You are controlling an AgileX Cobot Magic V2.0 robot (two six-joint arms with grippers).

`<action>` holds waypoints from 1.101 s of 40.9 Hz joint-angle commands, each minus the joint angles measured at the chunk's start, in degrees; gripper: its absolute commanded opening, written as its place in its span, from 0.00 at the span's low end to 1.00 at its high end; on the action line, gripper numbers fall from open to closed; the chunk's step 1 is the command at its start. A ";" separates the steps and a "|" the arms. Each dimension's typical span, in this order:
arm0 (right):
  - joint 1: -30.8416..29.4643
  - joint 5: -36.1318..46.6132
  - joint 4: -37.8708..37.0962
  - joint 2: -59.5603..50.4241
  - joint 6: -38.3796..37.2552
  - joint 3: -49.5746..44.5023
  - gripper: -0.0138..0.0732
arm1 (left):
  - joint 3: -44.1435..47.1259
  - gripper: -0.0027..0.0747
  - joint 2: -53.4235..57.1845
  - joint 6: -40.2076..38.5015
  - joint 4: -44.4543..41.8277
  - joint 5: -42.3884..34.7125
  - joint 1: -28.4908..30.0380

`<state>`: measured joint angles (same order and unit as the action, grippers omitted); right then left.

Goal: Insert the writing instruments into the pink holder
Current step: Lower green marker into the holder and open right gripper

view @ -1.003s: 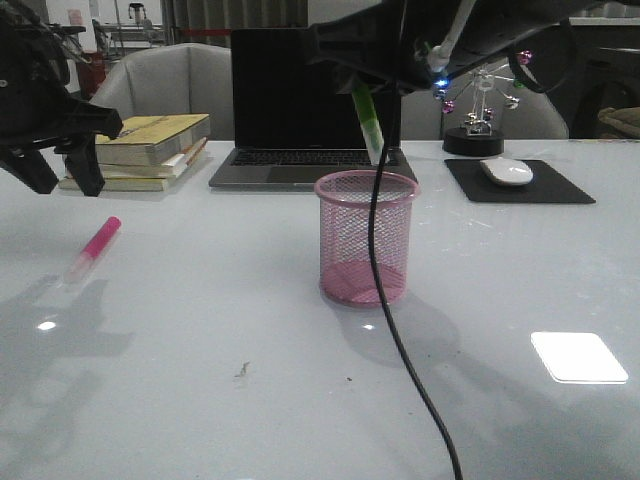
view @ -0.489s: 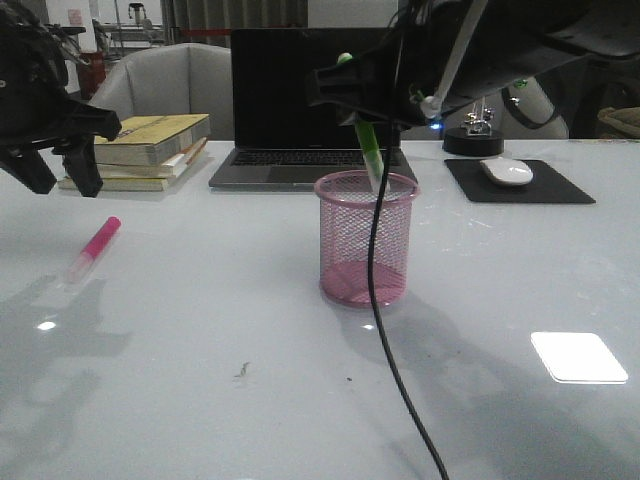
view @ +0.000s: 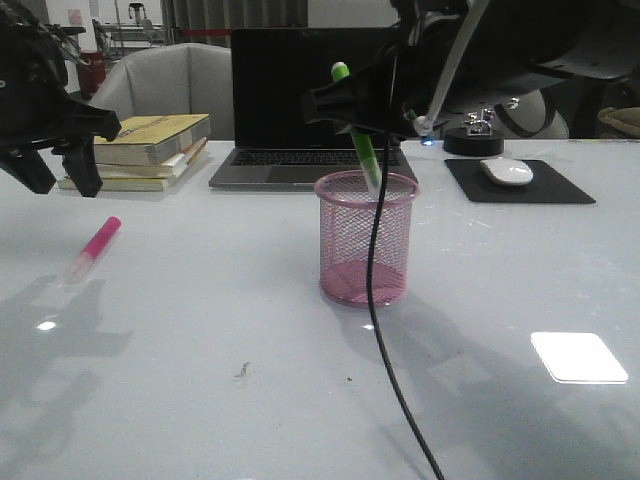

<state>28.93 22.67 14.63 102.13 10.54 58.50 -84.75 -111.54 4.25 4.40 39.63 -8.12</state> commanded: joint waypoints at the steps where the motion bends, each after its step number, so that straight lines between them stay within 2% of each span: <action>1: -0.01 5.64 -2.83 -2.84 0.47 1.51 0.23 | -1.85 0.54 3.20 -0.46 0.15 -2.30 0.03; 9: -0.01 4.00 -3.10 -2.84 0.47 1.51 0.24 | -1.85 0.54 3.20 -0.46 0.15 -2.09 0.03; 17: -0.01 3.74 -3.10 -2.84 0.47 1.51 0.42 | -1.85 0.54 3.20 -0.46 0.15 -1.76 0.03; 29: -0.01 3.62 -3.10 -2.84 0.47 1.51 0.60 | -1.85 0.54 3.20 -0.46 0.15 -1.15 0.03; 45: -0.01 6.21 -3.10 -3.02 0.47 1.51 0.60 | -1.85 0.54 3.20 -0.36 0.15 -1.15 0.03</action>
<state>28.93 22.40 12.65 102.13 10.54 58.50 -84.75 -111.54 4.25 4.40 40.36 -8.12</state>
